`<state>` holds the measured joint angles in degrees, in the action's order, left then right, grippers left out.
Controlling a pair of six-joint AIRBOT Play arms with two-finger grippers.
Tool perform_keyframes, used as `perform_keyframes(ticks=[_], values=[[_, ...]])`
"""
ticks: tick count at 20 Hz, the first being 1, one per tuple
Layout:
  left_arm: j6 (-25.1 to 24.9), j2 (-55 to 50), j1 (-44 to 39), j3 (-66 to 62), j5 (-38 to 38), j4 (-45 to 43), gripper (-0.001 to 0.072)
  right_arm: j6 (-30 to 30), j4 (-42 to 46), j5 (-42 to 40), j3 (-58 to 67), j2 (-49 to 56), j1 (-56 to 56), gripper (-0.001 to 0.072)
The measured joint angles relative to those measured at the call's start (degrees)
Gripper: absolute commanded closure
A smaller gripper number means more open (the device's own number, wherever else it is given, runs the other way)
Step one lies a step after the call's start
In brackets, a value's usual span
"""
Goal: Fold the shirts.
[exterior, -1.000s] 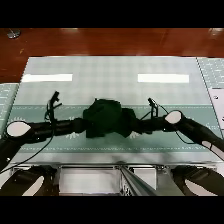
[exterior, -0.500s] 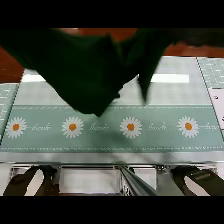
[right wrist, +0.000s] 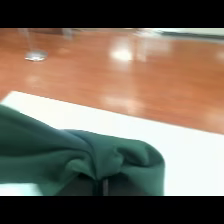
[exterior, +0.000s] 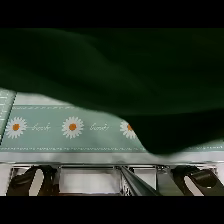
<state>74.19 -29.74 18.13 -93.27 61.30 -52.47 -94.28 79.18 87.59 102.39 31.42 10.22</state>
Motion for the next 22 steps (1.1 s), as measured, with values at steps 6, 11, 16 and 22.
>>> perform_keyframes(ticks=[6,11,16,22], values=[[2.16,-2.10,-6.19,12.28,1.57,-10.10,0.0677,-4.96,6.69,2.86,-20.98,-4.35,-0.02,0.0684],[2.47,-14.97,-9.31,20.15,0.70,-11.61,0.0678,-11.04,13.09,-10.49,-39.60,3.10,-0.79,0.0684],[5.11,-31.69,-14.71,22.05,-7.56,-12.26,0.0677,-10.62,9.18,-23.96,-38.64,23.76,-7.37,0.0684],[10.45,-45.38,-17.51,22.36,-14.60,-10.14,0.0003,-3.76,-10.05,-30.05,-25.27,48.85,-14.67,0.0082]])
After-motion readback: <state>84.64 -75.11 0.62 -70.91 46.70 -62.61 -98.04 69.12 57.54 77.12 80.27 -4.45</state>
